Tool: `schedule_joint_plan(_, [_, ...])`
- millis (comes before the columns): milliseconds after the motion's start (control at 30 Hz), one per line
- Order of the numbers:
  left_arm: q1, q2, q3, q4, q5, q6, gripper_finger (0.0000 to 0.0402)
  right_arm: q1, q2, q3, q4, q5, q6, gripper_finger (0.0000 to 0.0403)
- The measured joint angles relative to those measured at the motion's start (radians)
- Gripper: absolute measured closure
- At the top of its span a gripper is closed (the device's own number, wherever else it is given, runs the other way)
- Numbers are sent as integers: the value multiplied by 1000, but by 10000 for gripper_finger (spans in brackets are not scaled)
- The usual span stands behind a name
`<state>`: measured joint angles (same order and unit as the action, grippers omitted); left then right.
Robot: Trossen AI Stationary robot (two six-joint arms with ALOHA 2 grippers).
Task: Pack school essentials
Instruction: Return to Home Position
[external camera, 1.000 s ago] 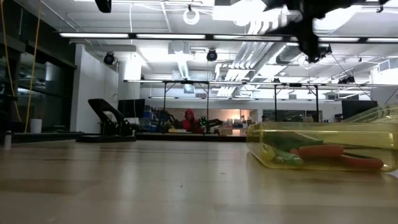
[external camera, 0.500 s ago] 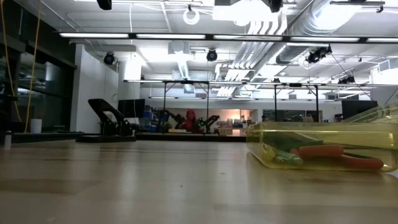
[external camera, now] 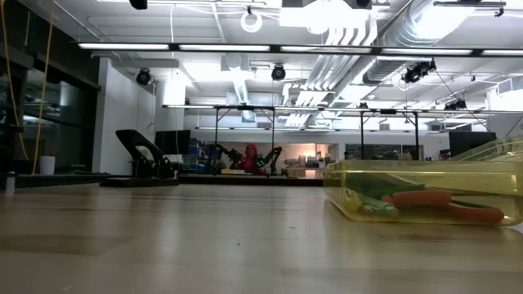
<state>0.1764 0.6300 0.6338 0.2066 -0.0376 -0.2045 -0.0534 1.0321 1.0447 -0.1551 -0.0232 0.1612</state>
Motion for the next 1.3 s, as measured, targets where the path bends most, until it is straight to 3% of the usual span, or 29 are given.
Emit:
schedule_joint_plan(233, [-1,0,33,-68,10,128,274,23,4,-43,69,-11,41,400])
schedule_joint_plan(467, [-1,-1,69,-167,53,178,391,28,2,-43,74,-12,40,402])
schedule_joint_plan(1033, [0,-31,62,-202,48,127,401,28,2,-43,72,-39,-4,403])
schedule_joint_plan(1300, [-1,-180,-133,-178,3,64,401,28,2,-43,69,-40,14,403])
